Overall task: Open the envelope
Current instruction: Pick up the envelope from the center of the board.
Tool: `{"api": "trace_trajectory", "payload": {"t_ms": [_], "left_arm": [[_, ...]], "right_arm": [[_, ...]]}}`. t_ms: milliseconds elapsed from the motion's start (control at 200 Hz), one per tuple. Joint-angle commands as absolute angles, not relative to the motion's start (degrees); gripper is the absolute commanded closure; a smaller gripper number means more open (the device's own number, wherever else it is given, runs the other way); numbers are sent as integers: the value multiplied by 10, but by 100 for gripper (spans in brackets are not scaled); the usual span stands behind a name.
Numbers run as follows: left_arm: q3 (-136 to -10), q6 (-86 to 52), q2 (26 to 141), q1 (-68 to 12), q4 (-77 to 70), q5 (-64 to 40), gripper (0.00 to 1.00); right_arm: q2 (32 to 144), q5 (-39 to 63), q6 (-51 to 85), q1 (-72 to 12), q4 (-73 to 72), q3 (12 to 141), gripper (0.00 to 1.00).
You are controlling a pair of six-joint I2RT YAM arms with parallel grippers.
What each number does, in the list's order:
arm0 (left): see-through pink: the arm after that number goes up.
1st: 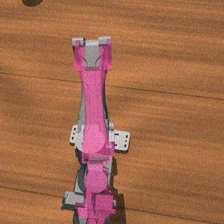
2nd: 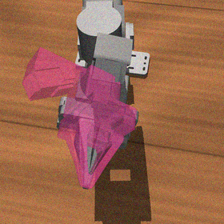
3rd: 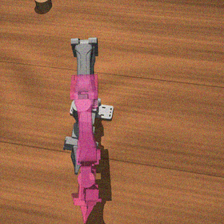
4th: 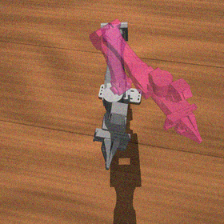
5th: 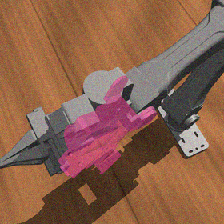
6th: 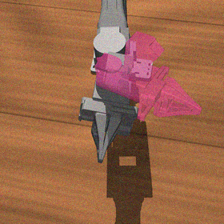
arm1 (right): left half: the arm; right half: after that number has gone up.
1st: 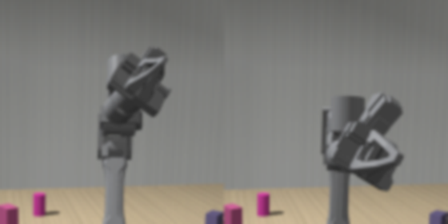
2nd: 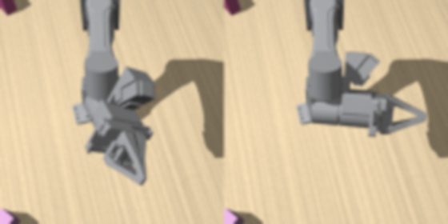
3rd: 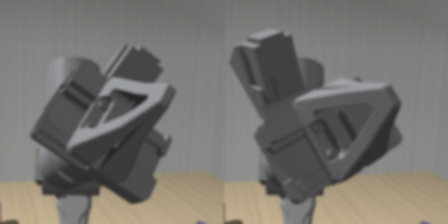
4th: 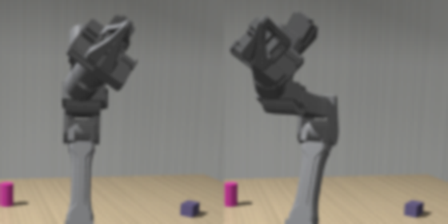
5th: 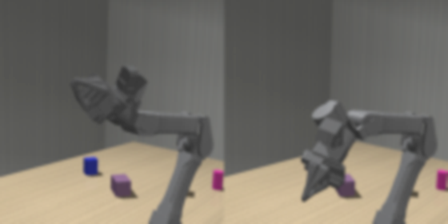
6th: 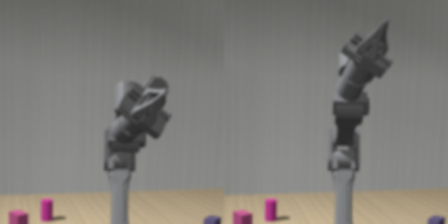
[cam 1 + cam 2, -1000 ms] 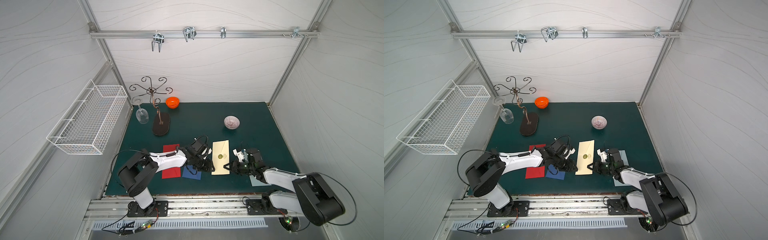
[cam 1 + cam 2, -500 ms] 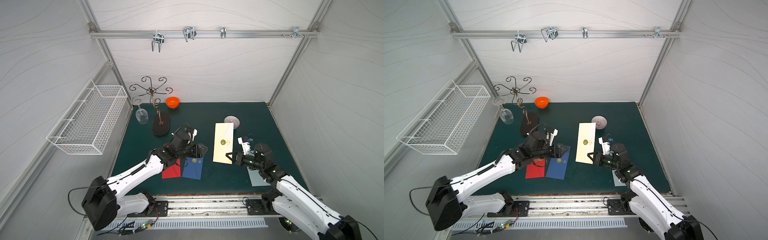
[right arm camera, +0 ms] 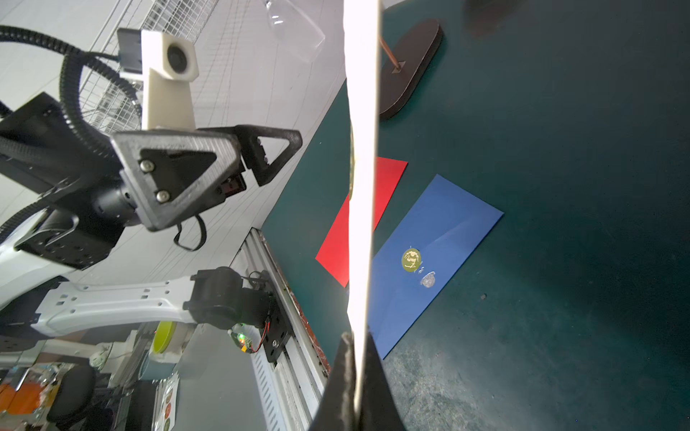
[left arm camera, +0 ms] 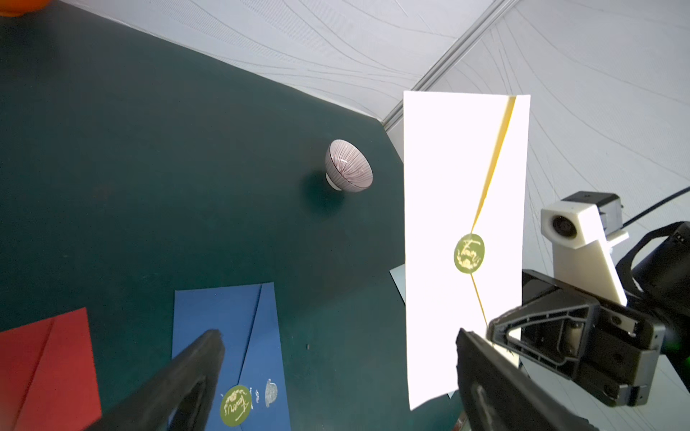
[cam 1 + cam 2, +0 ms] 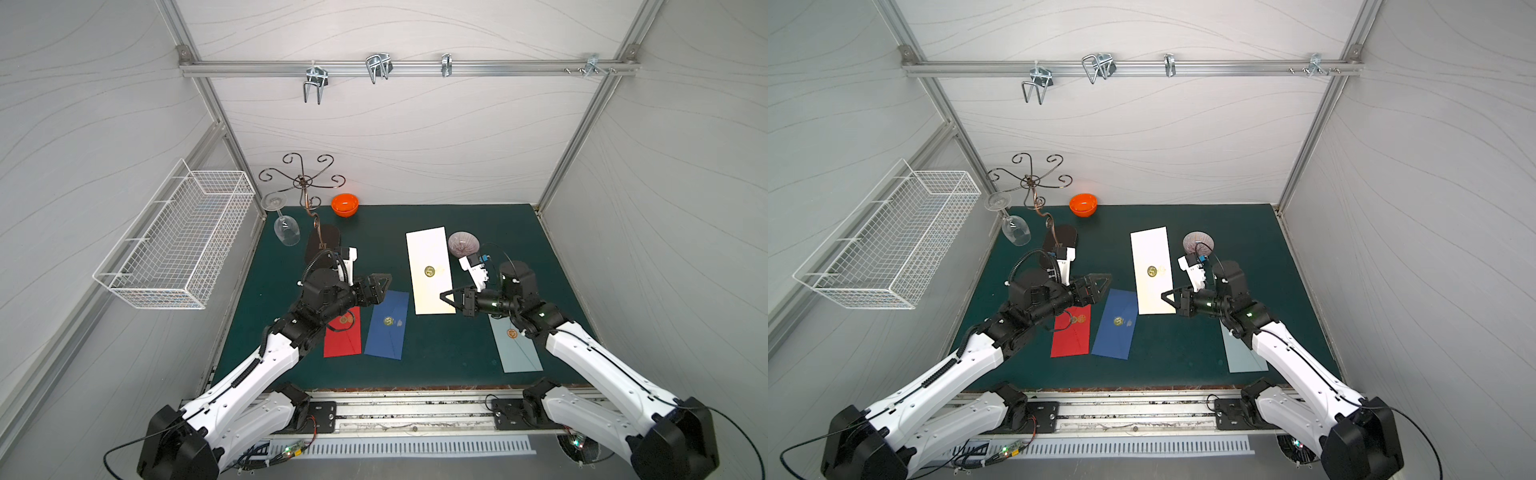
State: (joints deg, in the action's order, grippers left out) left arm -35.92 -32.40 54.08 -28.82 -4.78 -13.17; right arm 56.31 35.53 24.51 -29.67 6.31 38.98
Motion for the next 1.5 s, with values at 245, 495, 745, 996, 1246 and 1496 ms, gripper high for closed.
{"api": "trace_trajectory", "payload": {"t_ms": [245, 495, 745, 996, 1246, 1496], "left_arm": [[-361, -344, 526, -275, -154, -194, 1], [-359, -264, 537, -275, -221, -272, 4], [-362, -258, 549, -276, -257, -309, 6], [-368, -278, 584, -276, -318, -373, 16], [-367, -334, 628, -276, -401, -399, 17], [-396, -408, 696, -276, -519, -455, 20]], "right_arm": [[542, 346, 145, -305, 95, 428, 100], [526, 340, 44, -320, 75, 421, 100], [478, 352, 17, -322, 23, 371, 100], [425, 341, 28, -319, -44, 300, 100], [428, 395, 78, -300, -118, 275, 100], [455, 452, 121, -292, -171, 275, 100]]}}
